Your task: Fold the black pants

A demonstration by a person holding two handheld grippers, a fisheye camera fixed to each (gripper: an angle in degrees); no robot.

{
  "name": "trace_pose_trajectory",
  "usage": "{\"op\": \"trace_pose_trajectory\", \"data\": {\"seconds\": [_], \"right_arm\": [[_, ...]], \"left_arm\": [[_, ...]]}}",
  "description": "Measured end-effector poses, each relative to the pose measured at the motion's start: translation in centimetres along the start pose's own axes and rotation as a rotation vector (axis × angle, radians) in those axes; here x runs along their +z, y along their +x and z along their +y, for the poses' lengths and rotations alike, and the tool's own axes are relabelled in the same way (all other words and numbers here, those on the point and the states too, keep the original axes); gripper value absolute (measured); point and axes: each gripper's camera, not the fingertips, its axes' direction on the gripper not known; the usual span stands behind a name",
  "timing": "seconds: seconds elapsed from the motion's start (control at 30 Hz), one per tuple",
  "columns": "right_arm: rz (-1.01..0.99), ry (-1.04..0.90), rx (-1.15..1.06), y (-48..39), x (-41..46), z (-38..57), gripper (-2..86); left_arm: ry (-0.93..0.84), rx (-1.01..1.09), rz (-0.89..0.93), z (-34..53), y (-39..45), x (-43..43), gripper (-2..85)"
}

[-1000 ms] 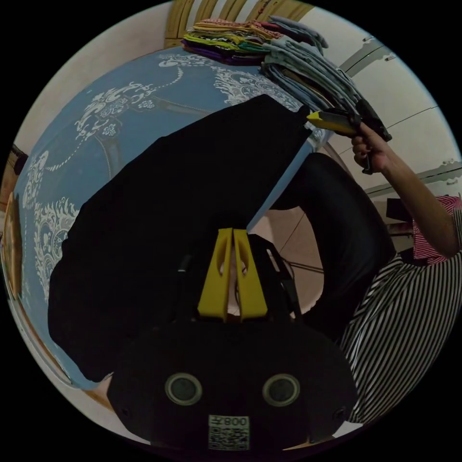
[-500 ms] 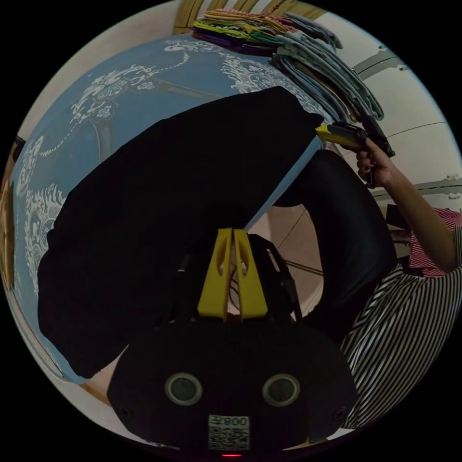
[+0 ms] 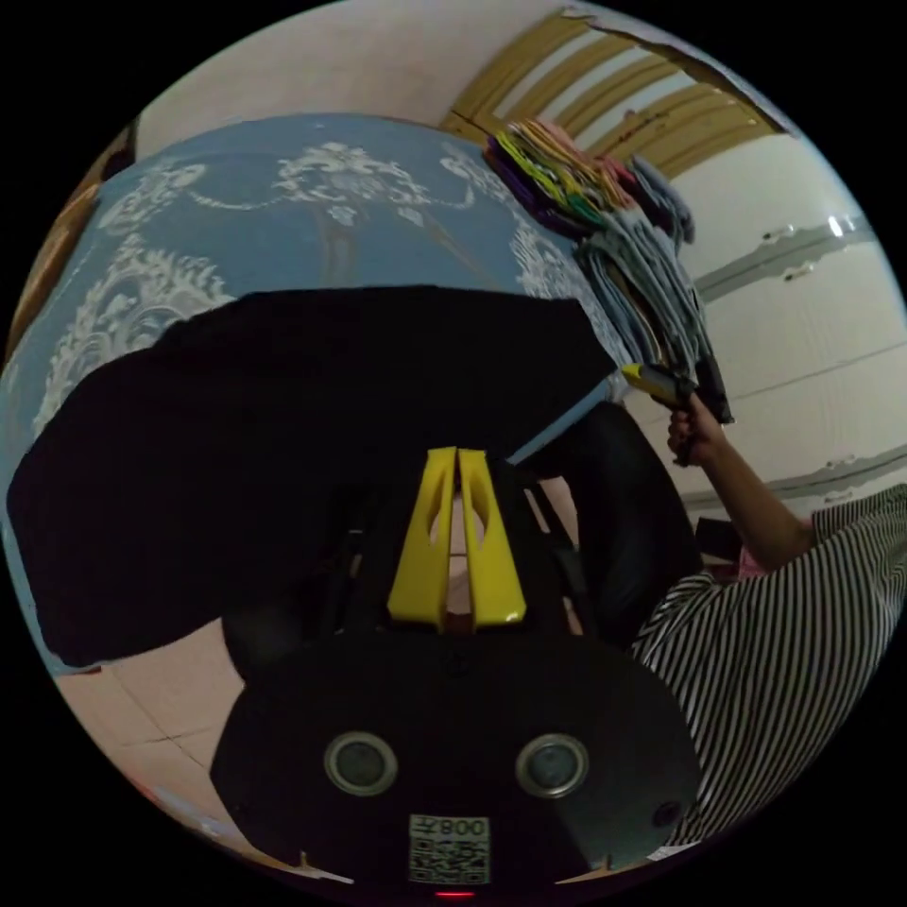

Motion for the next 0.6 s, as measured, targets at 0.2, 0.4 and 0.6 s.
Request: {"op": "trace_pose_trajectory", "data": {"seconds": [0.2, 0.4, 0.6], "right_arm": [[0.040, -0.205, -0.320, -11.2, 14.2, -2.0, 0.7], [0.065, -0.391, -0.641, -23.6, 31.4, -3.7, 2.3], [0.026, -0.552, -0.773, -32.8, 47.9, -4.9, 5.1]], "left_arm": [[0.080, -0.074, -0.142, -2.3, -6.9, -6.4, 2.7], [0.031, -0.089, -0.283, -5.2, -12.3, -10.0, 4.6], [-0.093, -0.062, -0.315, -6.4, -16.5, -11.2, 3.4]]}}
